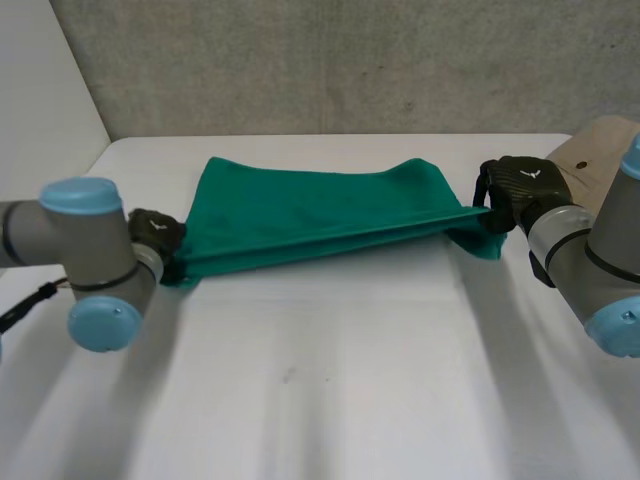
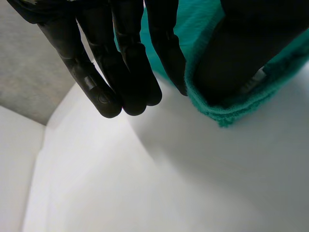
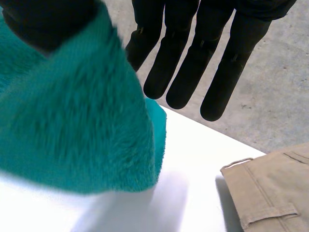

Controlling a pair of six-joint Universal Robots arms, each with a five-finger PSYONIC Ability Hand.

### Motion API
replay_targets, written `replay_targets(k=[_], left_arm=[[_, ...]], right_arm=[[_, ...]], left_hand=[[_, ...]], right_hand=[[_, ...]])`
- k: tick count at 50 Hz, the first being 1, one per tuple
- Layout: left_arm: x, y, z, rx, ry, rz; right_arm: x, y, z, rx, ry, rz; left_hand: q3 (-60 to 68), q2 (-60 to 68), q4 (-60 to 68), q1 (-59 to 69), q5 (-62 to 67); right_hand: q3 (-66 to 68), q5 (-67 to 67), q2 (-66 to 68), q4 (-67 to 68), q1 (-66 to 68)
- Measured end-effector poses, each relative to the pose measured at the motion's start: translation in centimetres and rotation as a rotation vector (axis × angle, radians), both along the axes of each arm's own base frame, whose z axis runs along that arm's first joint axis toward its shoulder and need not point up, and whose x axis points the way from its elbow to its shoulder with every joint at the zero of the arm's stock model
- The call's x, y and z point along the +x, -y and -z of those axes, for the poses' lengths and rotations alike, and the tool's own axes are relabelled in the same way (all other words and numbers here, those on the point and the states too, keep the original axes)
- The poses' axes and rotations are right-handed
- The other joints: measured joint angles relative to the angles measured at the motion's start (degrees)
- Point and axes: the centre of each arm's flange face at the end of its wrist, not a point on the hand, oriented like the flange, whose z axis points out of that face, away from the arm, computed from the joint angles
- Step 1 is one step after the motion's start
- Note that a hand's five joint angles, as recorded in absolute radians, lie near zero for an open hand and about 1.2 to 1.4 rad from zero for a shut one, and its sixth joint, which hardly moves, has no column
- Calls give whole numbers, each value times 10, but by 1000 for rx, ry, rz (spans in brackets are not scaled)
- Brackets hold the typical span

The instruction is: Fold the laundry.

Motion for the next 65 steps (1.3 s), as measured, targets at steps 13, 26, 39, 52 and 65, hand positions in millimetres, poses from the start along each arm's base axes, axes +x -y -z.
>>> replay_targets(k=[13, 26, 39, 52, 65], left_arm=[[35, -35, -111, -168, -24, 37], [48, -117, -85, 228, 390, 247], [11, -40, -81, -24, 450, 255], [-11, 38, -291, -905, -203, 81], [3, 47, -311, -986, -500, 80]], right_arm=[[-23, -15, 7, 59, -498, -110], [-49, -74, 25, 299, -977, -393], [-30, -30, 26, 202, -960, -304], [6, 83, -147, -668, -480, 220], [16, 73, -190, -960, -171, 233]], left_hand=[[2, 2, 2, 0, 0], [3, 3, 2, 0, 0], [3, 3, 2, 0, 0], [3, 3, 3, 0, 6], [4, 4, 3, 0, 13]], right_hand=[[0, 0, 0, 0, 0], [0, 6, 0, 0, 0], [0, 10, 0, 0, 0], [0, 16, 0, 0, 0], [0, 16, 0, 0, 0]])
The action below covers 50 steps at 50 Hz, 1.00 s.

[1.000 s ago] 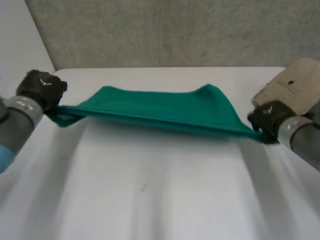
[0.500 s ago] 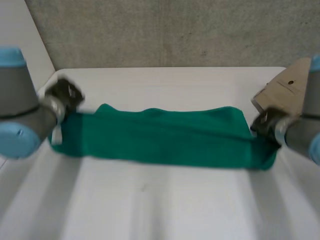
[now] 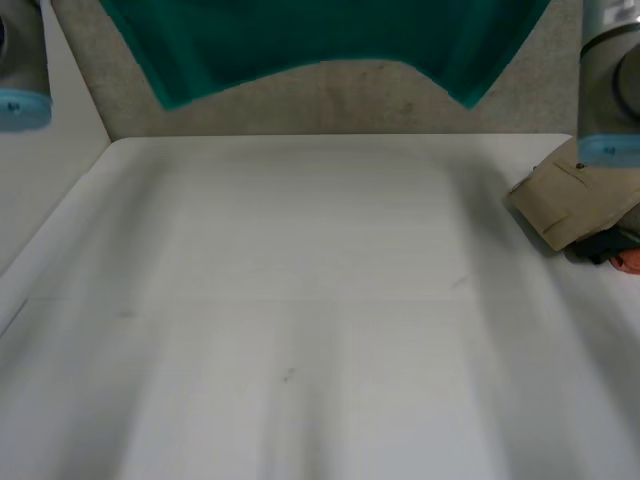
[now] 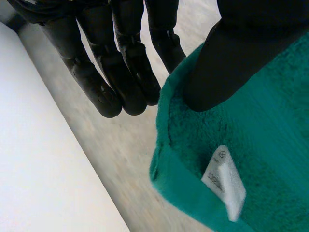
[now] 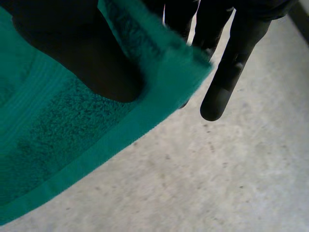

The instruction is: Fold the laundry.

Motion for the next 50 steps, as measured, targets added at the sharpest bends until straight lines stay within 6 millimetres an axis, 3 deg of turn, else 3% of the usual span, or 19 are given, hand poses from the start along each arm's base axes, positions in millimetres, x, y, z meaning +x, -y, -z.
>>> replay_targets(k=[5, 8, 9, 12, 13, 16, 18, 21, 24, 31, 35, 39, 44, 50], left_arm=[[4, 14, 48, 134, 52, -17], [4, 15, 52, 145, 57, -17], [2, 21, 92, 234, 110, -6], [-1, 24, 128, 304, 173, 12], [-3, 24, 152, 349, 221, 23], [-5, 22, 189, 417, 304, 40], [-5, 15, 224, 494, 392, 55], [-3, -1, 259, 598, 503, 70], [1, -23, 277, 694, 595, 74], [23, -91, 283, 992, 798, 18], [39, -136, 277, 1191, 910, -11], [44, -169, 265, 1291, 979, 27], [37, -180, 250, 1264, 998, 77], [21, -159, 236, 1142, 960, 58]], right_arm=[[6, 6, 36, 113, -50, -13], [6, 7, 40, 125, -54, -14], [9, 12, 73, 232, -93, -19], [9, 15, 102, 325, -124, -21], [9, 16, 122, 394, -145, -21], [7, 16, 154, 505, -177, -18], [3, 11, 186, 634, -213, -13], [-5, 0, 214, 783, -253, -6], [-15, -15, 229, 905, -290, 5], [-49, -66, 233, 1177, -457, 47], [-68, -103, 232, 1319, -632, 31], [-78, -125, 231, 1364, -780, -5], [-80, -128, 230, 1329, -826, -15], [-75, -110, 228, 1255, -745, 6]], left_hand=[[0, 0, 0, 0, 0], [0, 0, 0, 0, 0], [0, 0, 0, 0, 0], [0, 0, 0, 0, 0], [0, 0, 0, 0, 0], [0, 0, 0, 0, 0], [0, 0, 0, 0, 0], [0, 0, 0, 0, 0], [0, 0, 0, 0, 0], [0, 0, 0, 0, 0], [0, 0, 0, 0, 0], [0, 0, 0, 0, 0], [0, 0, 0, 0, 0], [0, 0, 0, 0, 0]], right_hand=[[0, 0, 0, 1, 0], [0, 0, 0, 1, 0], [0, 0, 0, 1, 0], [0, 0, 0, 1, 0], [0, 0, 0, 1, 0], [0, 0, 0, 1, 0], [0, 0, 0, 1, 0], [0, 0, 0, 1, 0], [0, 0, 0, 1, 0], [0, 0, 0, 1, 0], [0, 0, 0, 1, 0], [0, 0, 0, 1, 0], [0, 0, 0, 1, 0], [0, 0, 0, 1, 0]])
